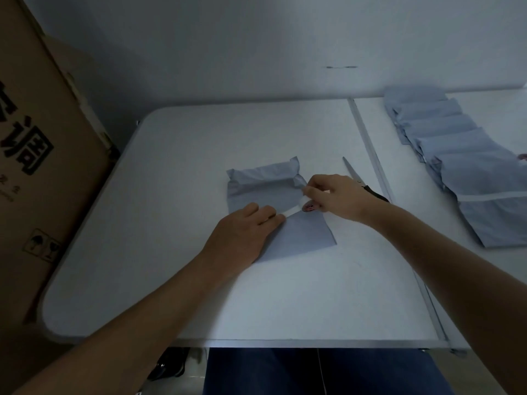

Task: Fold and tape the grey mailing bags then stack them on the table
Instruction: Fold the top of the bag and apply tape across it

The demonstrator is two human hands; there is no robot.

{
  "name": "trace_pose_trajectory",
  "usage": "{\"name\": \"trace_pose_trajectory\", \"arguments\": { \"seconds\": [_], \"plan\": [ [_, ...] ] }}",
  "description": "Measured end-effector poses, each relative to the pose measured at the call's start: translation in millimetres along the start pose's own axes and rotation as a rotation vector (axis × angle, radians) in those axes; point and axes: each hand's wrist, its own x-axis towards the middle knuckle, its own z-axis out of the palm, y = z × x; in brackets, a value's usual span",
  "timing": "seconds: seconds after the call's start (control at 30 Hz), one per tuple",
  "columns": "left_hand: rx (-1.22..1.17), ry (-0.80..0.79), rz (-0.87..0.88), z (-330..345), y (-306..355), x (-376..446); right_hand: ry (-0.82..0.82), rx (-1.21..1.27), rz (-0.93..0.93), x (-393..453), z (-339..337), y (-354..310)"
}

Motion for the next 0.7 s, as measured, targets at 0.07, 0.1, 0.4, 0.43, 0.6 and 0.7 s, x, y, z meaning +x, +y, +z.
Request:
{"name": "trace_pose_trajectory", "arguments": {
  "seconds": [0.07, 0.1, 0.4, 0.43, 0.6, 0.7],
  "plan": [
    [0.002, -0.002, 0.009, -0.9, -1.2, 0.3, -0.019, 0.162, 0.058, 1.7, 2.9, 5.2],
    [0.011, -0.003, 0.019, -1.6, -1.7, 0.8, -0.039, 0.280, 0.075, 2.0, 3.8, 8.4],
    [0.000, -0.045, 0.032, -2.7, -4.5, 1.4, -0.045, 0.219, 0.010, 6.0, -3.8, 15.4],
    [-0.005, -0.048, 0.027, -1.8, -4.9, 1.3, -0.039, 0.178, -0.004, 6.1, -4.9, 15.2],
    [-0.033, -0.057, -0.001, -0.1, -5.4, 1.0, 0.010, -0.057, -0.066, 6.9, -8.6, 15.2],
    [-0.059, -0.068, -0.016, 0.5, -4.9, 0.4, 0.010, -0.160, -0.076, 5.3, -12.8, 13.1]
  ]
}}
